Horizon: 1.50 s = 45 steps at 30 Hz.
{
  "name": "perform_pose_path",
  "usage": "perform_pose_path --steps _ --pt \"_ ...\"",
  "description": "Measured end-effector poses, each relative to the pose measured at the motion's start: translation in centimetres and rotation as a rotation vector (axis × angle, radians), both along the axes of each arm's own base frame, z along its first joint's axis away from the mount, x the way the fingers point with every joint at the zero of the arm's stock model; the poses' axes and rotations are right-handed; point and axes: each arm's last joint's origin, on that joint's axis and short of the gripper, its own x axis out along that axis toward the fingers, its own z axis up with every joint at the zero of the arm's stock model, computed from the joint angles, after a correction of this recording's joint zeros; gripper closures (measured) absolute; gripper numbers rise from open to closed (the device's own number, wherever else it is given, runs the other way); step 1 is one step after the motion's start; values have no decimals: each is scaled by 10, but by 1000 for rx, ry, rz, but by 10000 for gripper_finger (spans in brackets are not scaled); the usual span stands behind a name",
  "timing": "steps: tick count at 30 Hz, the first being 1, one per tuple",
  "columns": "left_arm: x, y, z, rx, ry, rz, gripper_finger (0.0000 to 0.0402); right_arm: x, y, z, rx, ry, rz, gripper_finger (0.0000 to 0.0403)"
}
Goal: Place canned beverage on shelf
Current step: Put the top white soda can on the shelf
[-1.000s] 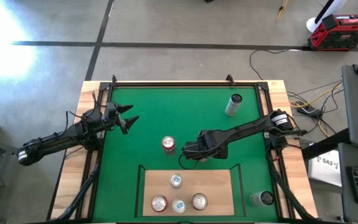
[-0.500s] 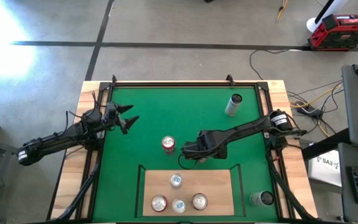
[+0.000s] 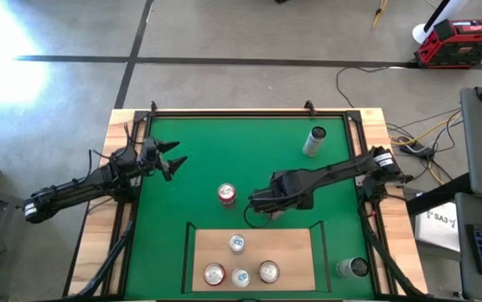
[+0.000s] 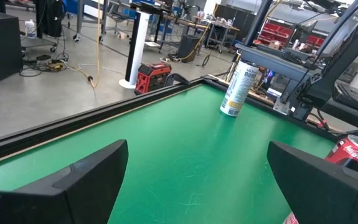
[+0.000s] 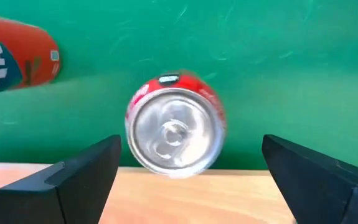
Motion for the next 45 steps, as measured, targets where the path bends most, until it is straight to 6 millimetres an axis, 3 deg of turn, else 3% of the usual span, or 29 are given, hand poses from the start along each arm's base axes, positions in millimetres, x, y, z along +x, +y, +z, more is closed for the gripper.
perform_pose_path --steps 6,11,17,24,29,39,45 --pt "0 0 0 0 1 0 32 -31 -8 33 -102 53 9 21" --pt "0 0 0 0 1 0 32 -67 -21 67 -195 -50 -13 22" --pt "0 0 0 -1 2 0 32 -110 -51 83 -333 -97 32 22" --pt "0 0 0 -1 3 0 32 -139 -105 68 -416 57 84 22" --pt "0 0 0 -2 4 0 32 -141 -147 48 -397 169 99 22" --pt "0 0 0 -1 3 0 32 -146 -226 17 -169 122 193 22" --pt "0 0 0 -1 3 0 32 -145 -249 1 -34 82 199 22"
